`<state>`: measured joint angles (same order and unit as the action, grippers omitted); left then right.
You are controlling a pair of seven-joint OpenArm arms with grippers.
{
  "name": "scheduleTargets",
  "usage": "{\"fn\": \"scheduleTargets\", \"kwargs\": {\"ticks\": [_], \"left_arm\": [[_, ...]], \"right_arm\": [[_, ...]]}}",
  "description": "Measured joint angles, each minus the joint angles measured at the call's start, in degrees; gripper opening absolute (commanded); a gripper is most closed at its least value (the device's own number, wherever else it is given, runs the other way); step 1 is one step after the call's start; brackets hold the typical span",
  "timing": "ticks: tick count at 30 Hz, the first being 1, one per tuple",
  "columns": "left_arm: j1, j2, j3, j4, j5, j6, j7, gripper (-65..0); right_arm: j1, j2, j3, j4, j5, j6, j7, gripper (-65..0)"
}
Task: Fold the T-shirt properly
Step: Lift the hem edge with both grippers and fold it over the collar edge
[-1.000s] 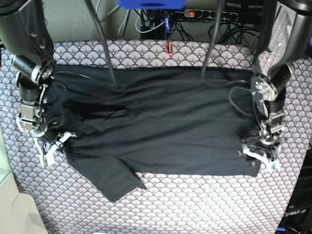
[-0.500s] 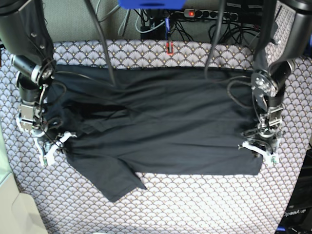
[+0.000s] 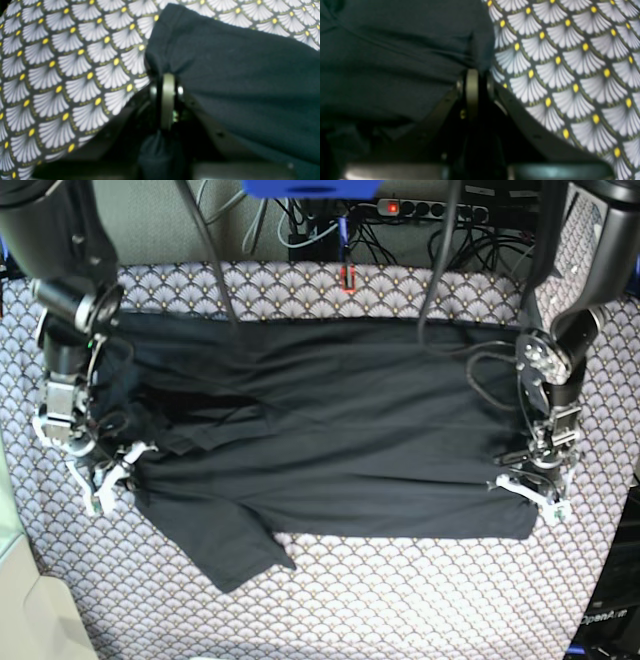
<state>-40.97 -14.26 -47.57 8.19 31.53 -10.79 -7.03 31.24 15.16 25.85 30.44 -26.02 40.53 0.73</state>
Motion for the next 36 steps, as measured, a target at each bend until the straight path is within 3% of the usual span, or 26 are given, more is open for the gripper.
{"fn": "scheduleTargets", "kwargs": {"ticks": [10,17,20,23,29,32,36], "left_arm": [[0.2,0.2,0.0,0.0,0.0,-0.4,-0.5,-65.0],[-0.3,0.1,0.0,1.0,0.0,-1.0,3.1,-65.0],[1.3,1.4,0.0,7.1,0.4,-1.6,6.0,-65.0],[4.5,5.0,0.0,17.1,0.4,-2.1,9.8,-65.0],[11.1,12.0,0.1,41.8,0.7,-10.4,16.4,-65.0],[13.7,15.1,0.4,50.3,0.9,-12.5,18.2,-65.0],[17.9,16.1,0.4,56.2,0.6,-13.7,20.5,-65.0]], "right_arm": [[-8.8,-3.4,-0.3,19.6,-1.0,0.2,-6.6,-64.3],[-8.8,-4.2,-0.3,23.3,-1.0,0.1,-8.1,-64.3],[-9.0,-4.3,-0.3,23.2,-1.0,0.2,-8.2,-64.3],[-9.1,-4.2,-0.4,23.3,-1.0,0.2,-8.0,-64.3],[-10.3,-4.4,-0.3,23.3,-1.2,0.2,-8.3,-64.3],[-11.2,-4.6,-0.1,25.8,-1.1,0.1,-8.3,-64.3],[-15.1,-5.6,0.3,33.4,-1.2,0.1,-8.3,-64.3]]}}
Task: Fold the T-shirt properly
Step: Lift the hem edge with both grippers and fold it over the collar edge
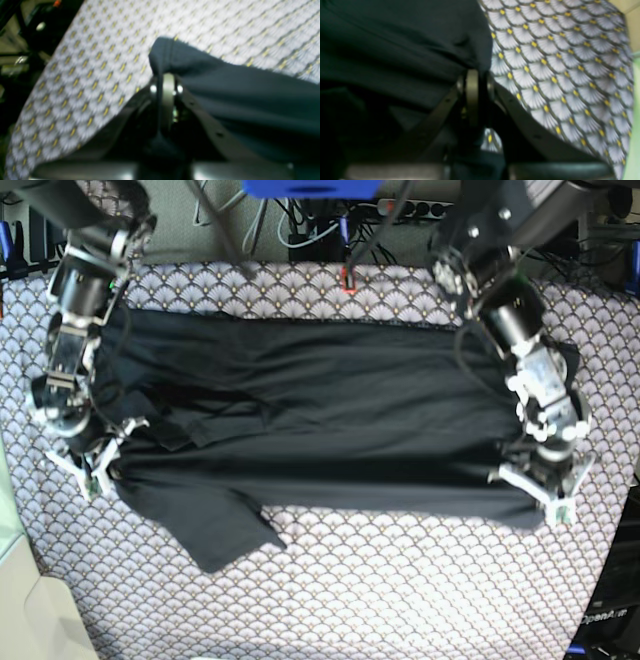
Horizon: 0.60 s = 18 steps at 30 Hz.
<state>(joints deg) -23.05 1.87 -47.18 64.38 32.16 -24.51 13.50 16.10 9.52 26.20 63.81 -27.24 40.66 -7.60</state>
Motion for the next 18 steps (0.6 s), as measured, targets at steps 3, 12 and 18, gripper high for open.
{"fn": "scheduleTargets", "kwargs": {"ticks": [3,12,18], "left_arm": [[1.7,-0.2,-0.5,1.3,0.2,0.2,0.4,-65.0],[9.4,0.9,-0.8,8.5,-0.2,-0.3,0.4,-65.0],[9.6,1.0,-4.0,9.8,-0.4,-0.5,-0.2,-65.0]], "right_arm": [[-3.3,-1.4,-0.6,6.4,0.0,0.0,-0.1,-64.3],[-13.3,-4.3,-0.5,20.0,0.0,0.0,0.1,-64.3],[-19.5,-6.6,-0.6,29.2,0.4,0.0,0.9,-64.3]]}}
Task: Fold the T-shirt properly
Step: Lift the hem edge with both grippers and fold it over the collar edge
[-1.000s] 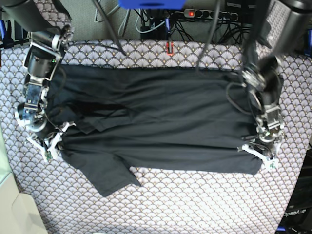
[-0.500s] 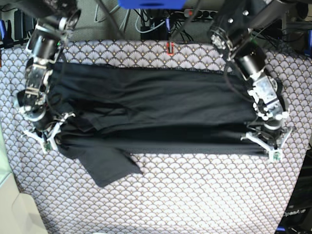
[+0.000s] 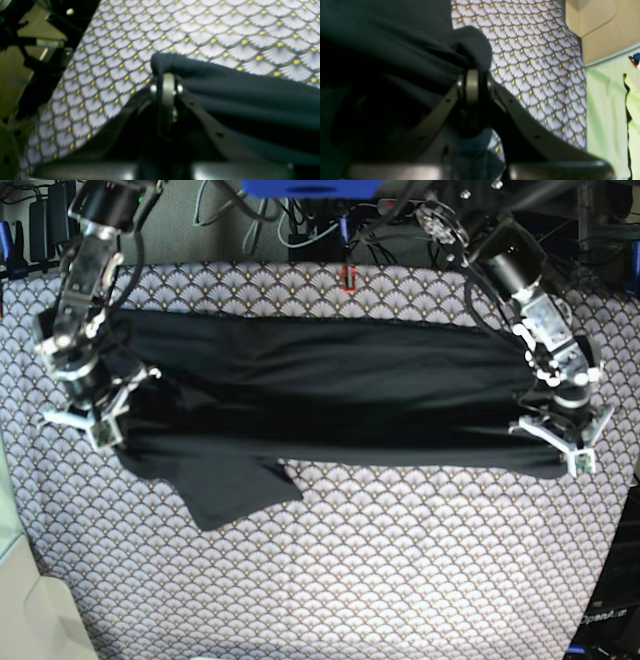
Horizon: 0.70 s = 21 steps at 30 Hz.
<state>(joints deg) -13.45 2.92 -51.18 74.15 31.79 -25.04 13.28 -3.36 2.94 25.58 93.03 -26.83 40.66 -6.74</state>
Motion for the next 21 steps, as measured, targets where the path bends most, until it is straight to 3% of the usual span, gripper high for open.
{"fn": "scheduleTargets", "kwargs": {"ticks": [4,10,21], "left_arm": [[0.7,0.0,-0.9,-0.2,0.1,0.0,0.2,-65.0],[2.3,0.0,-0.9,0.1,0.2,0.3,-0.2,-65.0],[4.9,0.0,-0.9,3.0,0.1,0.2,-0.2,-65.0]], "right_arm": [[-4.4,-1.2,-0.1,4.5,-0.2,0.0,0.2,-64.3],[-10.6,-3.3,0.5,6.4,-0.4,0.0,5.9,-64.4],[-18.7,-3.3,0.5,8.6,-0.3,0.0,12.0,-64.4]]}}
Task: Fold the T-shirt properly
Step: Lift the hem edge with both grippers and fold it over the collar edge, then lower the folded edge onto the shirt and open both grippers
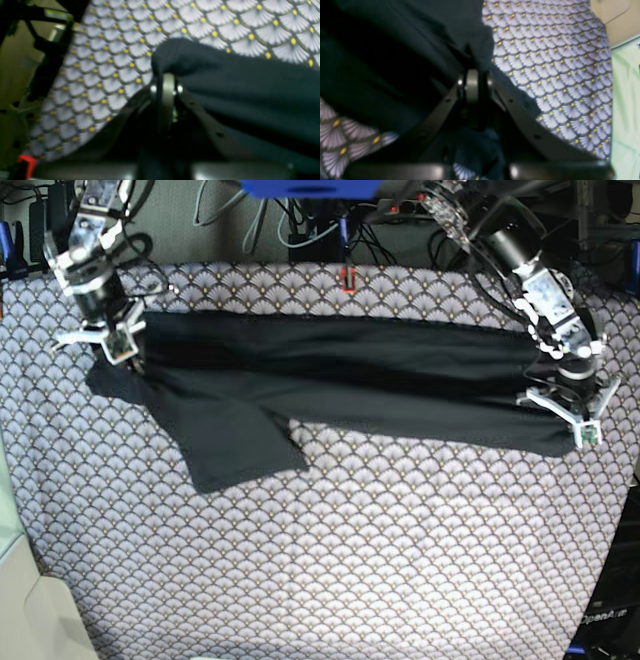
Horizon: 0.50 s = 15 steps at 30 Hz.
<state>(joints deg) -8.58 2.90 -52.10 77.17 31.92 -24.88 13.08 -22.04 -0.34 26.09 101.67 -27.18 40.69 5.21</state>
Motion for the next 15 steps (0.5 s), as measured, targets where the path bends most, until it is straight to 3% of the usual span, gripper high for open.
{"fn": "scheduleTargets", "kwargs": {"ticks": [9,15], "left_arm": [[0.8,3.8,0.1,8.5,0.0,0.0,0.1,-65.0],[3.0,6.5,-2.5,13.7,0.2,-7.6,0.3,-65.0]], "right_arm": [[-0.9,-0.2,0.0,0.0,0.0,-0.2,0.9,-64.4],[-0.9,-0.1,0.0,-0.2,0.0,-0.2,0.9,-64.4]]}}
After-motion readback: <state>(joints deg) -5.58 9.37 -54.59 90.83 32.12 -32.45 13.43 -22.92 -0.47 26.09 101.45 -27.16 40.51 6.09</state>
